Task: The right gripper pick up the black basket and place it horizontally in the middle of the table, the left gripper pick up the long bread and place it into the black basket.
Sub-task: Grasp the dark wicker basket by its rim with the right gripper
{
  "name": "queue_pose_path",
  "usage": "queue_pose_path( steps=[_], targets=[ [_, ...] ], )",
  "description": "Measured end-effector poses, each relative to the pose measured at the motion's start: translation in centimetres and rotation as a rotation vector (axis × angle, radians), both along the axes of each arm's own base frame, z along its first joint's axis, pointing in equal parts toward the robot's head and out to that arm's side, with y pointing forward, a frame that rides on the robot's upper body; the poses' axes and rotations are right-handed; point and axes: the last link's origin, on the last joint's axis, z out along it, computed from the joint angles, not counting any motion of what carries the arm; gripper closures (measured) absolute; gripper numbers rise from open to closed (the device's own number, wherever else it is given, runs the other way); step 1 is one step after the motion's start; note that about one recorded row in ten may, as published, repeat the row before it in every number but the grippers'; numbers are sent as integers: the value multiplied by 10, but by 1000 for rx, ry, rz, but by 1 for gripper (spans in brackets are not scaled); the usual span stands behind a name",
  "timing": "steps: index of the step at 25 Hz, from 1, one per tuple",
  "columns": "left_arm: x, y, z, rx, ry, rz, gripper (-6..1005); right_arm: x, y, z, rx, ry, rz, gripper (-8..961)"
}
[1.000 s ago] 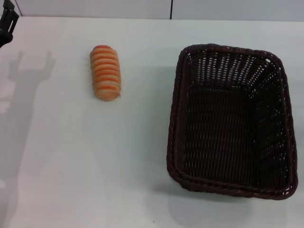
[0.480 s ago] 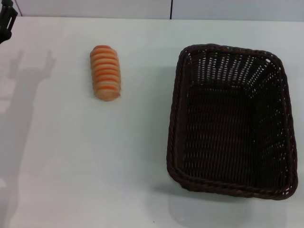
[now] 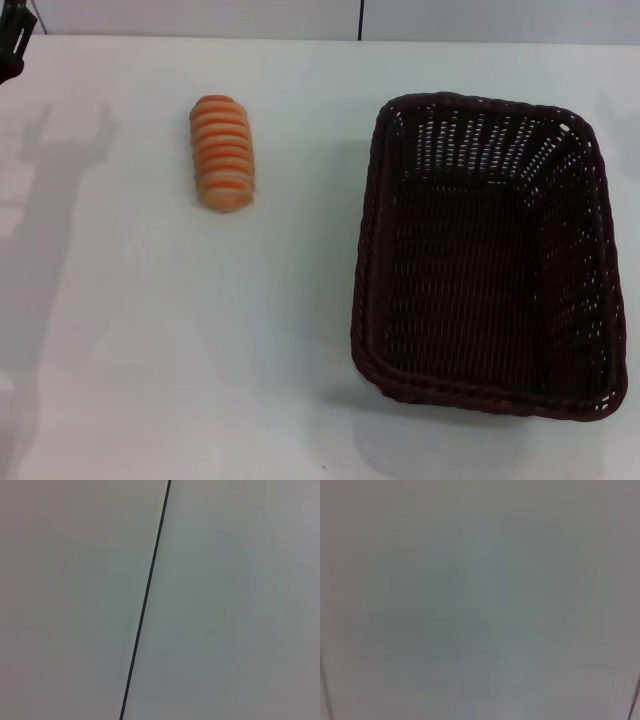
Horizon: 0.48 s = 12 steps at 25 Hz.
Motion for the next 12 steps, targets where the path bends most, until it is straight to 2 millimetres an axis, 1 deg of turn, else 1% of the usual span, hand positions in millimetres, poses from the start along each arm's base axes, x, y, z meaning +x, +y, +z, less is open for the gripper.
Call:
queue_pose_path(
  steps=[2, 3, 4, 7, 8, 12],
  targets=[
    [0, 0, 1, 2, 2, 0, 153, -8, 0, -1, -43, -12, -42, 303],
    [0, 0, 1, 4, 3, -1, 153, -16, 0, -3, -81, -15, -83, 303],
    [0, 0, 2, 6, 3, -2, 153, -16, 0, -3, -81, -15, -83, 303],
    [-1, -1, 5, 22, -1, -2, 153, -24, 3, -6, -135, -10, -134, 303],
    [-1, -1, 6, 28, -3, -1, 153, -27, 4, -9, -169, 2, -165, 303],
    [-5, -3, 12, 57, -20, 11, 153, -30, 5, -16, -209, 42, -208, 304]
  ],
)
